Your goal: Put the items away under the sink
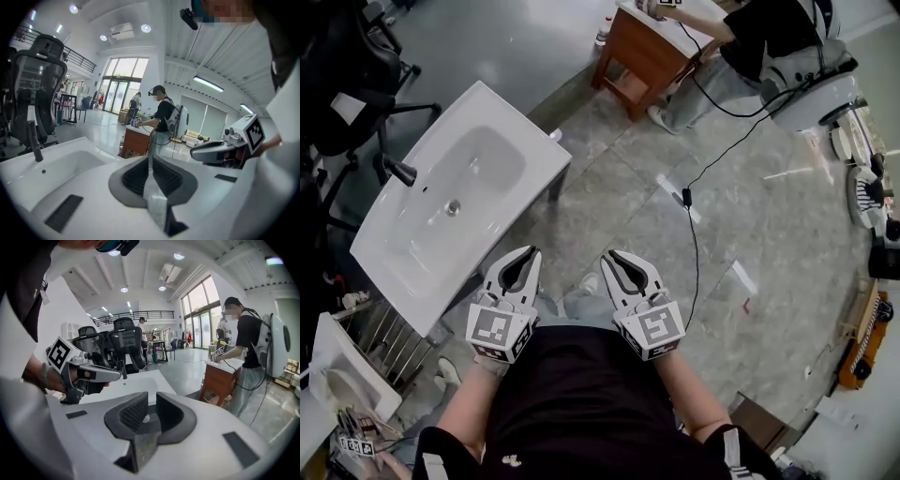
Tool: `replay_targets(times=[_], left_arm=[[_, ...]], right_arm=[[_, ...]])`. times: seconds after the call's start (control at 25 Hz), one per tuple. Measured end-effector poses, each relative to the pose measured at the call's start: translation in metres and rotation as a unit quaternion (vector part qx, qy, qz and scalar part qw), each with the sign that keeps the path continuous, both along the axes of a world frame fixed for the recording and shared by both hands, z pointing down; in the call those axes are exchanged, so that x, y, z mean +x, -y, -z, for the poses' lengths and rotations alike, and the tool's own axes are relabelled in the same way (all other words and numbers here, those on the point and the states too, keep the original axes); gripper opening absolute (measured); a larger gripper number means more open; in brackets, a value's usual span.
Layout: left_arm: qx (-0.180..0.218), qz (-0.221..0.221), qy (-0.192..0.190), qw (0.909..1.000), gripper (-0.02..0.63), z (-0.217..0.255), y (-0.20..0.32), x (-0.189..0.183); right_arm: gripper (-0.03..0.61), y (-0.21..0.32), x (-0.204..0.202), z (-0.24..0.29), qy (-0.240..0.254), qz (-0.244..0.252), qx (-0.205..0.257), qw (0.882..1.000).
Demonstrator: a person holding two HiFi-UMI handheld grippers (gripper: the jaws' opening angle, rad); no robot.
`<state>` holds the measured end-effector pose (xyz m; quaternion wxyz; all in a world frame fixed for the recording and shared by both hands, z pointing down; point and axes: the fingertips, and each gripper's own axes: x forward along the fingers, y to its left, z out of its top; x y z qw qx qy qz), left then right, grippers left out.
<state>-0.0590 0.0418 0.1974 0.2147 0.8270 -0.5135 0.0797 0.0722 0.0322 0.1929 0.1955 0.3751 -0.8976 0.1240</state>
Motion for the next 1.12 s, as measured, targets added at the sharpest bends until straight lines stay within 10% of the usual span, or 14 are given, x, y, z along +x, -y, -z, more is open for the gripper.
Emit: replay_targets(times=[1.12], left_arm=[[0.083,0.009,-0.045,0.9955,0.025,0.083,-0.014,0.005]], right_arm=[[0.067,-0.01,-0.013,0.084,0.034,0.04,0.078,0.996]])
